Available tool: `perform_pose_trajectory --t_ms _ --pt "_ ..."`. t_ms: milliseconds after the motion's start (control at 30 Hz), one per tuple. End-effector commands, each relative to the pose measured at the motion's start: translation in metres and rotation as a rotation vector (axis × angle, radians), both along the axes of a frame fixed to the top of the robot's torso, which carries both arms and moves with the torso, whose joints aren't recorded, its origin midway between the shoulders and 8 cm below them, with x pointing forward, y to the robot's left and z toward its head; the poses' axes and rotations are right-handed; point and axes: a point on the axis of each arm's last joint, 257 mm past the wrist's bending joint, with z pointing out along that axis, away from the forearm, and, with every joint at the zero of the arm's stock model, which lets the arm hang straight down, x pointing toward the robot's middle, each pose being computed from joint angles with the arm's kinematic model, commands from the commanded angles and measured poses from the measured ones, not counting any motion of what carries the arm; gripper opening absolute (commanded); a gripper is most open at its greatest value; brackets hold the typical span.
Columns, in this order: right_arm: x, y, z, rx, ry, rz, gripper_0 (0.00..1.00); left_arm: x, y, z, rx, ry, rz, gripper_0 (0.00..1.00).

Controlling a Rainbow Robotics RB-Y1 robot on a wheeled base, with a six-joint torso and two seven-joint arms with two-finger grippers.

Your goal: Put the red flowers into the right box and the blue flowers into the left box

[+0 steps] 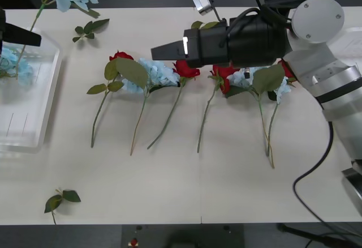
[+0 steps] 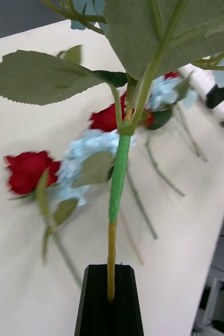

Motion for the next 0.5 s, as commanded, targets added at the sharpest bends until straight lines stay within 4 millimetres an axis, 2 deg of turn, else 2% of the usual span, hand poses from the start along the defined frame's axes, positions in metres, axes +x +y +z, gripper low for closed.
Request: perform_pose_trajectory --t_ms 33,100,267,400,433,467,500 --pt "0.011 -0.033 -0.026 -0.156 0.069 -0.072 1.00 0.015 0.055 0.024 0.133 -0.060 0.132 0.00" --pt "0.013 -0.052 -0.045 -0.243 0.116 -0.103 1.00 0.021 0.079 0.021 0.178 -0.061 0.192 0.00" --pt "0.015 -0.118 -0.087 -0.524 0.192 -0.217 1.00 0.033 0.151 0.009 0.329 -0.059 0.374 0.00" --pt "0.016 -0.161 -0.101 -0.655 0.228 -0.335 1.00 0.039 0.198 -0.003 0.434 -0.055 0.494 0.00" --pt "0.018 -0.181 -0.102 -0.693 0.232 -0.394 1.00 0.040 0.214 -0.007 0.467 -0.052 0.535 0.00" --pt "0.018 -0.188 -0.104 -0.705 0.234 -0.417 1.00 0.039 0.220 -0.009 0.476 -0.042 0.555 0.00" --pt "0.018 -0.203 -0.109 -0.730 0.238 -0.465 1.00 0.036 0.232 -0.015 0.495 -0.015 0.597 0.00"
